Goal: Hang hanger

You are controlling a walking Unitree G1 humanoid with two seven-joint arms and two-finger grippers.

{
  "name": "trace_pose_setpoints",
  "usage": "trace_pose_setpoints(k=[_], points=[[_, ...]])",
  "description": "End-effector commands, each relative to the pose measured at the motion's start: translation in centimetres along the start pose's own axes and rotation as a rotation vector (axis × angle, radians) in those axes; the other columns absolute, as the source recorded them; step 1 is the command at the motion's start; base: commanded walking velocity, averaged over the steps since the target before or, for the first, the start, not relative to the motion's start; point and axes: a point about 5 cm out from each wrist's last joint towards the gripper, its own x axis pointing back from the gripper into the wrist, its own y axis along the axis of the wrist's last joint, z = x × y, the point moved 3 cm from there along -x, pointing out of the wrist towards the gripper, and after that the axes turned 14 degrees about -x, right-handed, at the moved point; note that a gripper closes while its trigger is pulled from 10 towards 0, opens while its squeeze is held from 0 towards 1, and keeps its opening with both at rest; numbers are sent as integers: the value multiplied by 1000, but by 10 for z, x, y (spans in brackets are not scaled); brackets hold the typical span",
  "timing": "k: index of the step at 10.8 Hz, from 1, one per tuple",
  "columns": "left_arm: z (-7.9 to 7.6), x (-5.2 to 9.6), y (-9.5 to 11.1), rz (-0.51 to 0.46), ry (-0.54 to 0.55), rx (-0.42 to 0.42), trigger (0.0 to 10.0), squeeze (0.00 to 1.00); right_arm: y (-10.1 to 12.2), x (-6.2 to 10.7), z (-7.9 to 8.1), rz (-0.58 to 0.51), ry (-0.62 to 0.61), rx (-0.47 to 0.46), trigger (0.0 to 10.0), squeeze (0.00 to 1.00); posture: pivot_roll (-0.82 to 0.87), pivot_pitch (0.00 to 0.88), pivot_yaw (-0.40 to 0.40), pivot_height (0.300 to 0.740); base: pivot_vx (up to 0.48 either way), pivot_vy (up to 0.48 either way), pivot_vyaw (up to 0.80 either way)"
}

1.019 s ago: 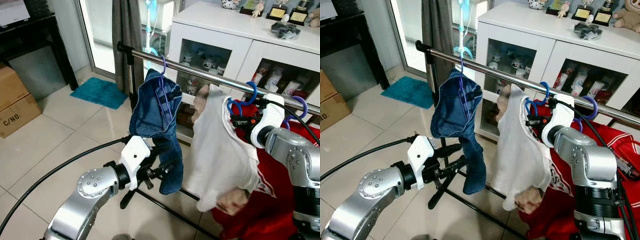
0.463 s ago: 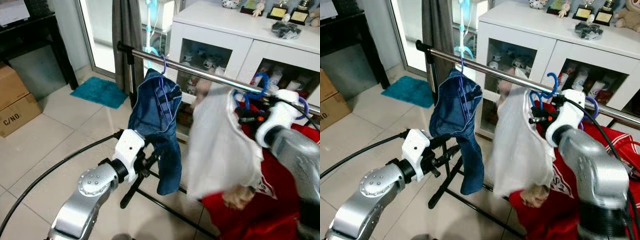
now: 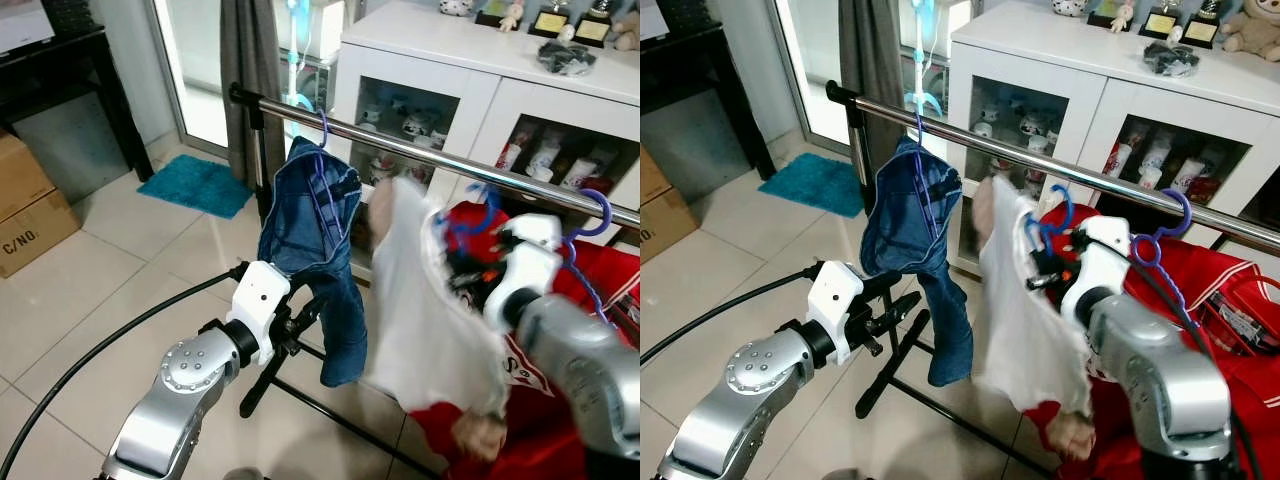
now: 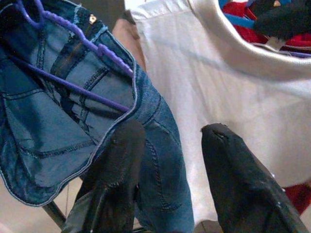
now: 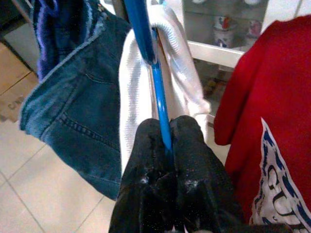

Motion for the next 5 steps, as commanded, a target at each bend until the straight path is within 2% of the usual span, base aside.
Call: trace_pose_setpoints(k=[1,2,5], points=[[1,-3,3,-5,8,-11,10000,0,5,1,4,-42,5,18,0,0,80,0,-27,740,0,0,0],[1,-3,3,-4,11,-10,10000,0,-2,-2,5,-35,7,14,0,0,83,0,-31,740,0,0,0],[3,-2,2,0,23,-8,10000,0,-10,-7,7,-28,18,9,0,0,85,0,-38,740,-254,0,0]])
